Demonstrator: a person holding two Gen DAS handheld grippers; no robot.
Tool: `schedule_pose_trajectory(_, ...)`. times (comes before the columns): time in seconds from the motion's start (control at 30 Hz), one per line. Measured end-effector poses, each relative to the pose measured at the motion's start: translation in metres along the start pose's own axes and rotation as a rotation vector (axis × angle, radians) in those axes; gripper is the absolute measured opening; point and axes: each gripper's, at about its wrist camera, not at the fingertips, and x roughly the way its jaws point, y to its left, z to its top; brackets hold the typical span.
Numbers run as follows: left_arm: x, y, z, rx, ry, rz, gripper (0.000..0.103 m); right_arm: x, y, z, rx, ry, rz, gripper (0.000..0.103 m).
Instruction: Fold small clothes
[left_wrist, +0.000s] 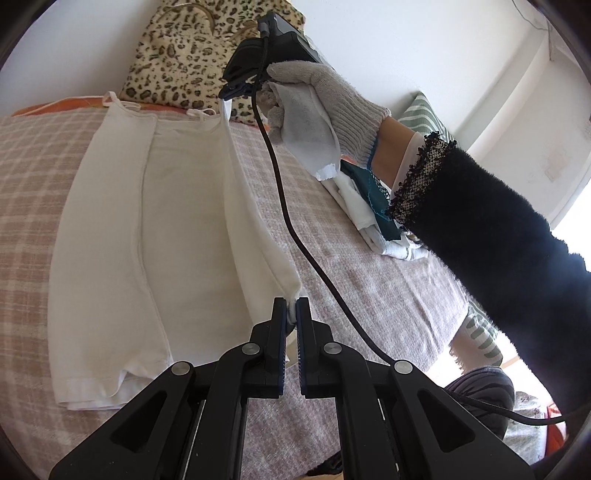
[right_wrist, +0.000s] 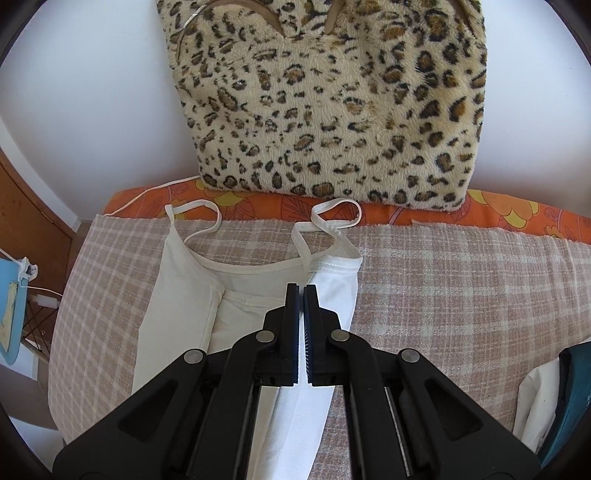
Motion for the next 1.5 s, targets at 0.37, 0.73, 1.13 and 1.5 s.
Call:
schedule_pose_trajectory(0.37, -0.014, 0.031, -0.006, -0.076, -0.013, 0.045, 0.004, 0.023, 0.044, -0.001, -0.039, 0.021, -0.009, 0.003)
schedule_pose_trajectory(0.73, -0.011, 0.053, -0.014, -0.110, 0.017, 0.101, 0.004, 0.056, 0.067, -0.009, -0.057, 0.063, -0.023, 0.003)
schedule_pose_trajectory(1.13, -0.023, 0.077, -0.016, -0.194, 0.018, 0.159, 0.008, 0.045, 0.083, -0.010, -0.073, 0.051, 0.047, 0.031)
schedule_pose_trajectory(1.5, -0.021, 0.081, -0.014, -0.226, 0.056, 0.147, 0.044, -0.017, 0.059, -0.041, -0.042, 0.000, 0.096, 0.032)
